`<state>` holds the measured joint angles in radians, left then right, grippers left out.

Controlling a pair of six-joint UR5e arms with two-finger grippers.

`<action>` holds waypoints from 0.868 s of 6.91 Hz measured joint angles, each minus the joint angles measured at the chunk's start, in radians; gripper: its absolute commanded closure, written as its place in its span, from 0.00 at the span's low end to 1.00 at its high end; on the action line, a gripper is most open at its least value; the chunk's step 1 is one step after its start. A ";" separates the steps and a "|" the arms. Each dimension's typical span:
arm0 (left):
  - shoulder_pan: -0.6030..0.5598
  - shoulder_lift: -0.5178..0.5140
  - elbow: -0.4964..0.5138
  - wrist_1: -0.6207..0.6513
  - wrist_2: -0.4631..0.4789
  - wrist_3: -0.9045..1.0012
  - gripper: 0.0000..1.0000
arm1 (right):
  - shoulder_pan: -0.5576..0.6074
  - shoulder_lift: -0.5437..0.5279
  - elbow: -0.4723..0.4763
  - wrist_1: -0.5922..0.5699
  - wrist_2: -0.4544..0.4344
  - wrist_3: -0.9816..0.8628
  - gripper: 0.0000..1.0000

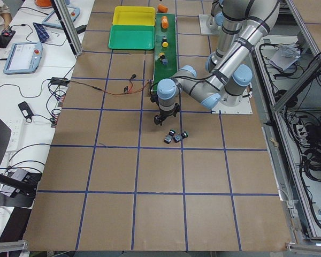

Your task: Sort buttons by color to trays

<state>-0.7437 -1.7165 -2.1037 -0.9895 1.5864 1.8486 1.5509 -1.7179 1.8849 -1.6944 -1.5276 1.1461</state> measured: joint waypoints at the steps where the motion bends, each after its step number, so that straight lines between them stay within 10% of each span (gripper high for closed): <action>1: 0.029 -0.028 -0.003 0.030 0.011 0.079 0.00 | 0.020 0.011 0.005 -0.010 0.000 0.145 0.00; 5: 0.062 -0.134 -0.025 0.184 0.015 0.139 0.00 | 0.113 0.067 0.114 -0.230 0.012 0.350 0.00; 6: 0.057 -0.150 -0.021 0.207 0.012 0.136 0.21 | 0.140 0.094 0.150 -0.308 0.012 0.366 0.00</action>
<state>-0.6862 -1.8667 -2.1251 -0.7822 1.5988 1.9850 1.6909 -1.6242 2.0346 -2.0021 -1.5152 1.5120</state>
